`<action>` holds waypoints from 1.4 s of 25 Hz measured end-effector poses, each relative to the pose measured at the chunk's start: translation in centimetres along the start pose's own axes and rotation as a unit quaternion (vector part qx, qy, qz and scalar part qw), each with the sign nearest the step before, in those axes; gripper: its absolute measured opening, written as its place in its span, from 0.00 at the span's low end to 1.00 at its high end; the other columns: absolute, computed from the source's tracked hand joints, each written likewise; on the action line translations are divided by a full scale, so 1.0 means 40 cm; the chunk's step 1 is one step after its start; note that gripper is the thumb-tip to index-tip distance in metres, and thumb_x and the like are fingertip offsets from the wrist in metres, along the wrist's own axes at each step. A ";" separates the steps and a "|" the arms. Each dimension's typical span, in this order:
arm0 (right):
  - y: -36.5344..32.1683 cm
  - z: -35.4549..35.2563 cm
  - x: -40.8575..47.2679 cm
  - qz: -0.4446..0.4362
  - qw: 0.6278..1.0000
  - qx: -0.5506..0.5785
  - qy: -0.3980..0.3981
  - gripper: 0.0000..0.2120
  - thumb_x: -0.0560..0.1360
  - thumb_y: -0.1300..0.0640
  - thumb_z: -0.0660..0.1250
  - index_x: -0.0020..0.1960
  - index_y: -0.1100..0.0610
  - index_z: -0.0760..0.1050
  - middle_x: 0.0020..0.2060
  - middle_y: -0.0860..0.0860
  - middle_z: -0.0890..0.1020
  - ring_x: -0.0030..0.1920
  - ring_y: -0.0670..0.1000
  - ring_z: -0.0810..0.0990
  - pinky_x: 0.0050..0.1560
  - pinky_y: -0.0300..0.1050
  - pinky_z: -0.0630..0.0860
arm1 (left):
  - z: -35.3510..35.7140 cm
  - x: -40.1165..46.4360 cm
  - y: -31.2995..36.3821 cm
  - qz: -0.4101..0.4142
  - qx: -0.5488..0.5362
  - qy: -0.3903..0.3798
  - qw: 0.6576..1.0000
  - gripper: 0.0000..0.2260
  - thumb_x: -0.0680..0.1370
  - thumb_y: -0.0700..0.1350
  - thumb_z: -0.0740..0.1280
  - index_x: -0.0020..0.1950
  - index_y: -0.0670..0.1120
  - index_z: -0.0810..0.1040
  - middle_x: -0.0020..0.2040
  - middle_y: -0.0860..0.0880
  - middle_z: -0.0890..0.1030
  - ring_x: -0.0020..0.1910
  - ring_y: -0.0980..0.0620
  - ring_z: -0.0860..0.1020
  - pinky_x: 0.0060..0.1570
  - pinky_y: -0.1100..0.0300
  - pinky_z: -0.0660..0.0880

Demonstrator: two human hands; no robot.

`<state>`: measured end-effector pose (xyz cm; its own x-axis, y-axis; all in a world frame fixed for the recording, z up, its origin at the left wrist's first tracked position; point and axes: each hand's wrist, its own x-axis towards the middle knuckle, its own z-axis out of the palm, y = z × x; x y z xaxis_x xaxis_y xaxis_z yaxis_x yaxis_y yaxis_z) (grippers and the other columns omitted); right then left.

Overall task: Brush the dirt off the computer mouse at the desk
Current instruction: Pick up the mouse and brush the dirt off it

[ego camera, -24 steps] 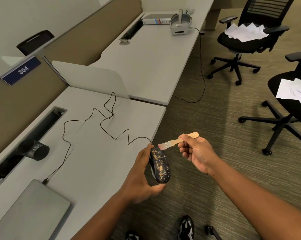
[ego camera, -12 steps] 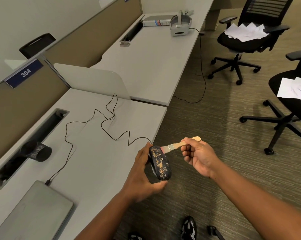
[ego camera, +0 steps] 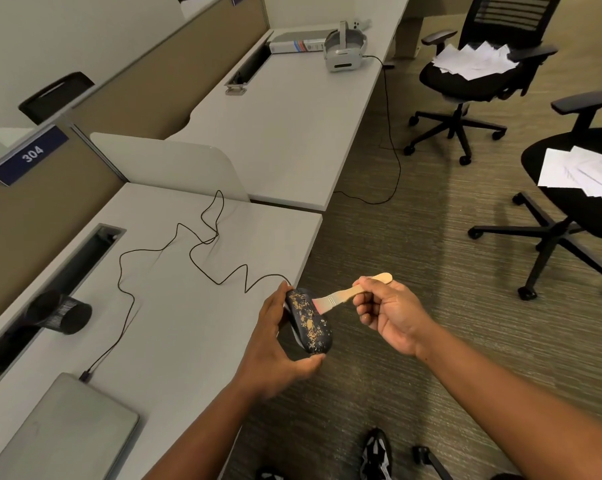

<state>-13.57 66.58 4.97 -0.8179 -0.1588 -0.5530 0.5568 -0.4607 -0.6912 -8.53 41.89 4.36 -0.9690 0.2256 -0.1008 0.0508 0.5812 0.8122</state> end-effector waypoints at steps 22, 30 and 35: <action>0.021 0.017 -0.021 -0.002 0.999 0.005 -0.043 0.08 0.83 0.58 0.64 0.54 0.61 0.79 0.36 0.57 0.83 0.34 0.50 0.79 0.31 0.40 0.75 | -0.001 0.005 -0.015 -0.054 -0.031 0.010 0.998 0.55 0.64 0.55 0.85 0.83 0.63 0.54 0.67 0.83 0.62 0.67 0.74 0.72 0.69 0.63 0.73; 0.026 -0.020 -0.012 -0.011 1.000 -0.023 0.006 0.08 0.83 0.58 0.65 0.56 0.62 0.78 0.35 0.56 0.83 0.33 0.50 0.79 0.31 0.40 0.75 | 0.007 0.005 -0.020 -0.060 -0.033 0.038 0.997 0.54 0.65 0.53 0.86 0.81 0.65 0.55 0.72 0.71 0.64 0.65 0.70 0.74 0.65 0.66 0.74; 0.016 -0.015 -0.018 -0.007 0.999 0.023 -0.026 0.08 0.83 0.58 0.65 0.55 0.61 0.79 0.36 0.57 0.82 0.33 0.50 0.79 0.32 0.40 0.76 | 0.014 0.015 -0.014 -0.060 -0.031 0.045 0.997 0.52 0.65 0.54 0.86 0.80 0.64 0.56 0.76 0.62 0.65 0.68 0.56 0.76 0.69 0.58 0.76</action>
<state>-12.53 66.92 4.67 -0.8332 -0.1972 -0.5167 0.5385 -0.5022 -0.6766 -8.99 42.13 3.52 -0.9849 0.0849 -0.1509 -0.0801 0.5492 0.8319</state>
